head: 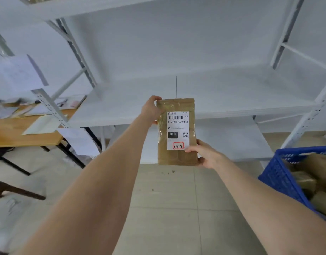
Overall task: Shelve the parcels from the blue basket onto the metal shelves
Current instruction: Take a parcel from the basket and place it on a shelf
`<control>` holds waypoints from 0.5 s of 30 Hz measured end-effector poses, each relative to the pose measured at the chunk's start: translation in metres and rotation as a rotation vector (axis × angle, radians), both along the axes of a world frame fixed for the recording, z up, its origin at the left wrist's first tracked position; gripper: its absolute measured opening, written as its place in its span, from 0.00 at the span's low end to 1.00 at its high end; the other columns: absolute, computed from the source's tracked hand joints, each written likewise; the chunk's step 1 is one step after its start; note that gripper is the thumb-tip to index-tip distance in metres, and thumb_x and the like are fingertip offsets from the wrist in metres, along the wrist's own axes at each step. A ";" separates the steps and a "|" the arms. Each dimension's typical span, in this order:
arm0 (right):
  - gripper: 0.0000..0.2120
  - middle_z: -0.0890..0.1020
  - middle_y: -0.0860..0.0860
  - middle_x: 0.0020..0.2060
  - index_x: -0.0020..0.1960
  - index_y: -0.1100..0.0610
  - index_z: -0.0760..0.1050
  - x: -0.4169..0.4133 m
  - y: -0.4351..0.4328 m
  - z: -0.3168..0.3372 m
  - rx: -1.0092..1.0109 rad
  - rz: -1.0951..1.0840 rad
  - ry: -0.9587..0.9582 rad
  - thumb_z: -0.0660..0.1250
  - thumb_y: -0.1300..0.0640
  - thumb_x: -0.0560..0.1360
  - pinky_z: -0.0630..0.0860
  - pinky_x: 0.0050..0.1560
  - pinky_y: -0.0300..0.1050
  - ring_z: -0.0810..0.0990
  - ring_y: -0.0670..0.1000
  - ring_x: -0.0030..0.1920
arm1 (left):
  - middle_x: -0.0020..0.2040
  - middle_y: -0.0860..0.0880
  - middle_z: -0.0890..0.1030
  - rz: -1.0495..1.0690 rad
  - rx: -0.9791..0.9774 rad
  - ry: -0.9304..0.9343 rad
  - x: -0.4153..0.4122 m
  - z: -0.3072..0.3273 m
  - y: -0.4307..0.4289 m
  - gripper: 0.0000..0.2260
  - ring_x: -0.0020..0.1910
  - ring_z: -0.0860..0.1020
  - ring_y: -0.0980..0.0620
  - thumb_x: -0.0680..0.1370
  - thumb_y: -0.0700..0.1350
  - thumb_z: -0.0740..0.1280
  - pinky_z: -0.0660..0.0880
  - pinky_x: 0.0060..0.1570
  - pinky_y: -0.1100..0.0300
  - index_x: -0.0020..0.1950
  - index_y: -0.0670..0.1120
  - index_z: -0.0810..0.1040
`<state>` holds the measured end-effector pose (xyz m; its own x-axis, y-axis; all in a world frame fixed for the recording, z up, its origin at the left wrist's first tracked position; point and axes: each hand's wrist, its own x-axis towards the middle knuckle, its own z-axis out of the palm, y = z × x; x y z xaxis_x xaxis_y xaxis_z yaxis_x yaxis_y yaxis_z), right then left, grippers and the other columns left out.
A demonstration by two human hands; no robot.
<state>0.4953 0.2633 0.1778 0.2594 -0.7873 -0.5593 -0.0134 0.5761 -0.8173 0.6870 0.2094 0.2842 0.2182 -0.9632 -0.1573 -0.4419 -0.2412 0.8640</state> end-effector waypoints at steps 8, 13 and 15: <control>0.27 0.82 0.50 0.50 0.65 0.45 0.70 0.115 -0.039 0.011 -0.035 -0.012 0.012 0.70 0.66 0.72 0.76 0.60 0.60 0.81 0.57 0.53 | 0.54 0.42 0.78 -0.002 -0.045 0.014 0.122 0.014 -0.030 0.18 0.49 0.78 0.46 0.78 0.38 0.63 0.80 0.48 0.47 0.66 0.51 0.69; 0.29 0.82 0.51 0.52 0.69 0.48 0.69 0.160 -0.078 0.025 -0.068 -0.019 0.005 0.70 0.66 0.71 0.78 0.58 0.59 0.81 0.56 0.53 | 0.49 0.44 0.78 0.010 -0.096 -0.005 0.165 0.032 -0.059 0.18 0.47 0.77 0.47 0.79 0.37 0.60 0.80 0.46 0.49 0.67 0.51 0.69; 0.28 0.81 0.51 0.51 0.68 0.50 0.69 0.174 -0.096 0.032 -0.082 -0.028 -0.006 0.70 0.67 0.71 0.78 0.57 0.59 0.81 0.56 0.52 | 0.49 0.44 0.78 0.010 -0.112 -0.007 0.178 0.040 -0.075 0.18 0.47 0.77 0.46 0.78 0.37 0.61 0.80 0.47 0.48 0.67 0.51 0.69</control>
<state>0.6694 0.1669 0.2099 0.2396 -0.8374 -0.4912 0.0071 0.5074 -0.8617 0.8652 0.1340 0.3245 0.2289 -0.9723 -0.0470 -0.4461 -0.1478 0.8827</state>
